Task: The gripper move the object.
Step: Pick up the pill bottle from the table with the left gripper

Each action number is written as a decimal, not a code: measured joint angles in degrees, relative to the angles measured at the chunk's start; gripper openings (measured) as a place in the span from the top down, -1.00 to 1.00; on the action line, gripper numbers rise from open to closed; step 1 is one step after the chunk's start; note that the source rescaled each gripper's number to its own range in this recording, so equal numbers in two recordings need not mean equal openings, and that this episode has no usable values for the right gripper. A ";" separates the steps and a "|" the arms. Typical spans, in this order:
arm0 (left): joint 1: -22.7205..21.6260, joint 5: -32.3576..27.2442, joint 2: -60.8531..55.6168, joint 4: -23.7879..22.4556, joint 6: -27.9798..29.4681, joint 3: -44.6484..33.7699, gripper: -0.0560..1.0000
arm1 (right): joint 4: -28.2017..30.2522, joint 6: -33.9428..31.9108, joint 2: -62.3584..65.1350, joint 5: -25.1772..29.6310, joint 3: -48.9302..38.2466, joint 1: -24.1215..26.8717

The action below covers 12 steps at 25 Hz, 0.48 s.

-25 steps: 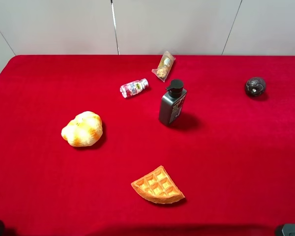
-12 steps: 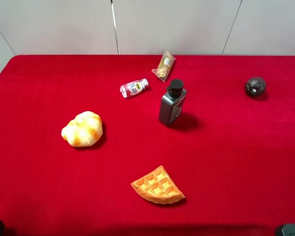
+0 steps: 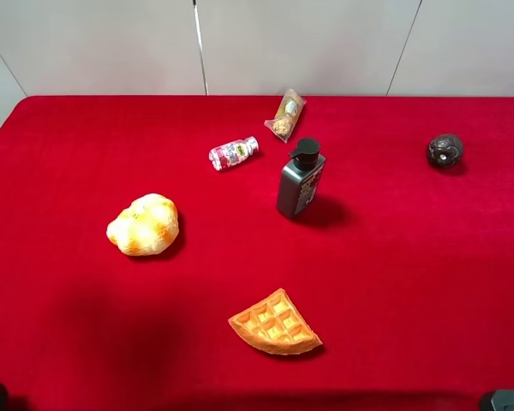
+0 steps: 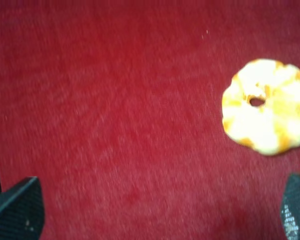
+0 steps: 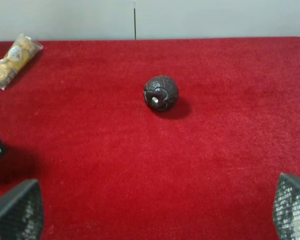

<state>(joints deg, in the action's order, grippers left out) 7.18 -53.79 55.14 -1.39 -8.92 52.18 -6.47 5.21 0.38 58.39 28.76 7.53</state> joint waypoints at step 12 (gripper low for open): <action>10.13 -1.20 22.46 0.38 -0.05 17.66 -0.87 | 0.00 0.00 0.00 0.00 0.00 0.00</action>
<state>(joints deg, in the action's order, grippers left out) 17.31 -54.99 77.59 -1.02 -8.97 69.84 -6.47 5.21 0.38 58.39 28.76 7.53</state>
